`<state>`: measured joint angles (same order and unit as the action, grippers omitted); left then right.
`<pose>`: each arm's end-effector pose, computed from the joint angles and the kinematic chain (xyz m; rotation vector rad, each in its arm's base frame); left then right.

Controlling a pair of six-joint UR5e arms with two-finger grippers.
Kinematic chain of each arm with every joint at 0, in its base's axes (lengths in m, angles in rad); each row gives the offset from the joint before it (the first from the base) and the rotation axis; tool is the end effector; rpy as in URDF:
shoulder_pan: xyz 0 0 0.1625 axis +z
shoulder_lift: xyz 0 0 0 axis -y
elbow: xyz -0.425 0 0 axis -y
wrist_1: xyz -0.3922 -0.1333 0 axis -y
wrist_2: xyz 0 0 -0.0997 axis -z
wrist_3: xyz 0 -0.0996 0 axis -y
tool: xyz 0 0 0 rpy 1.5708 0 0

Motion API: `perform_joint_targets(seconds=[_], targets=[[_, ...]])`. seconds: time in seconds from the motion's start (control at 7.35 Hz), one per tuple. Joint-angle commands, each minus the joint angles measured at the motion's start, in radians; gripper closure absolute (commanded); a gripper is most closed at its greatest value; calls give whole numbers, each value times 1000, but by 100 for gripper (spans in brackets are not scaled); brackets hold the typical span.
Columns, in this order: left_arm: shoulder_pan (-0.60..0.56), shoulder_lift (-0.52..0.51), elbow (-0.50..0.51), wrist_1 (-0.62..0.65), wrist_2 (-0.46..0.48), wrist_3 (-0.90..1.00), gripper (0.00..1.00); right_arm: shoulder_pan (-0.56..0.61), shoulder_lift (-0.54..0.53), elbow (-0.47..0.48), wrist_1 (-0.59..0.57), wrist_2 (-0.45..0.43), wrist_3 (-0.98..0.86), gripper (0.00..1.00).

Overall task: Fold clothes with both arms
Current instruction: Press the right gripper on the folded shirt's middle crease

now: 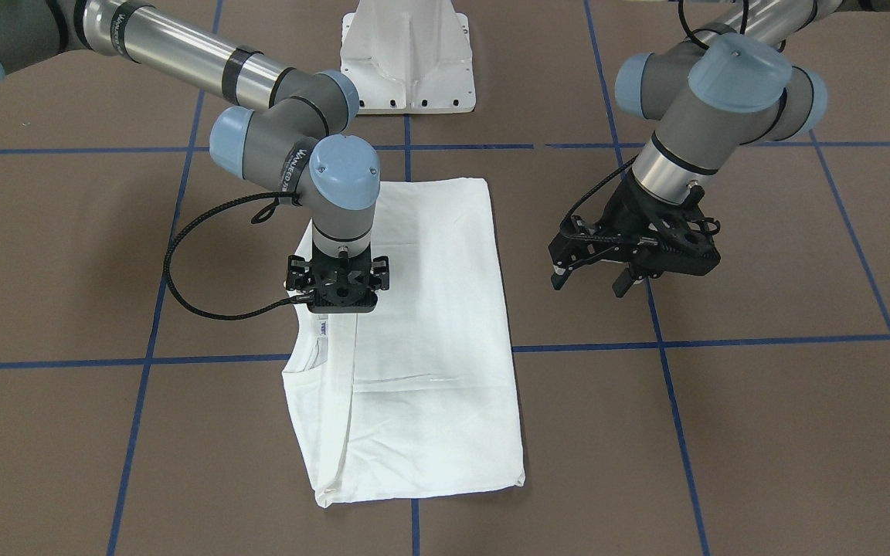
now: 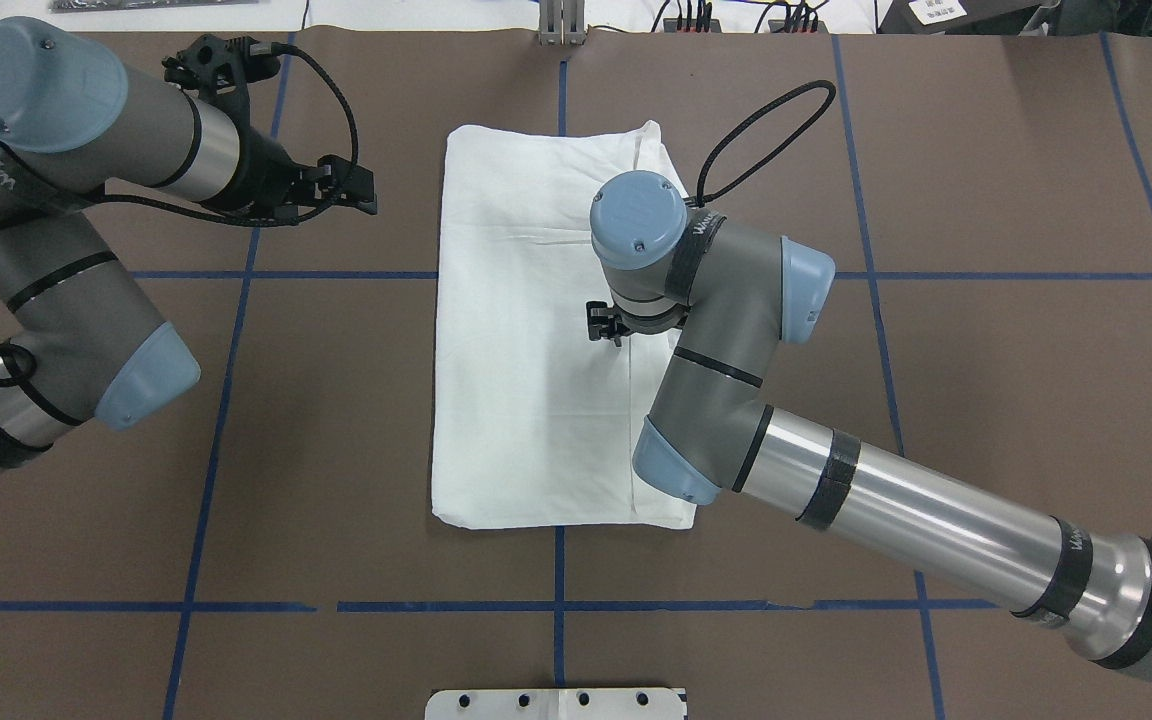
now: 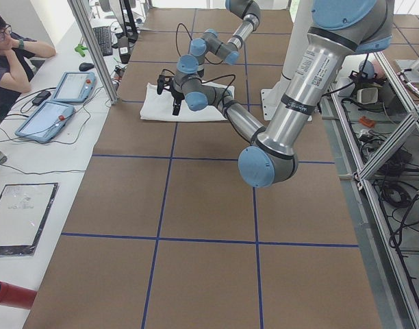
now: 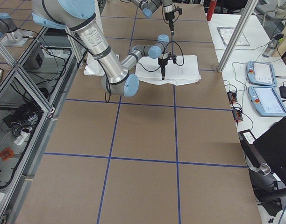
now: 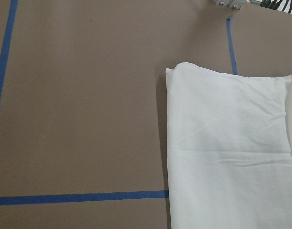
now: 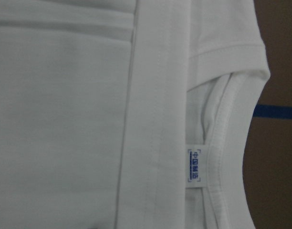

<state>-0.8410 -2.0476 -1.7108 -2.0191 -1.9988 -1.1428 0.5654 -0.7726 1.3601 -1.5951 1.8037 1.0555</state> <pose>0.3599 -0.5402 0.2699 0.3096 1.0717 -0.1415 -0.5884 -0.5040 0.2705 0.0940 -0.5973 -0.0170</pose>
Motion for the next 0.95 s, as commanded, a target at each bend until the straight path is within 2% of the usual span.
perform_joint_targets(seconds=[0.0, 0.82], targets=[[6, 0, 2, -1, 2, -2, 0, -1, -7, -2, -9, -3, -14, 0], [36, -9, 8, -6, 3, -12, 0, 22, -16, 25, -95, -1, -69, 0]])
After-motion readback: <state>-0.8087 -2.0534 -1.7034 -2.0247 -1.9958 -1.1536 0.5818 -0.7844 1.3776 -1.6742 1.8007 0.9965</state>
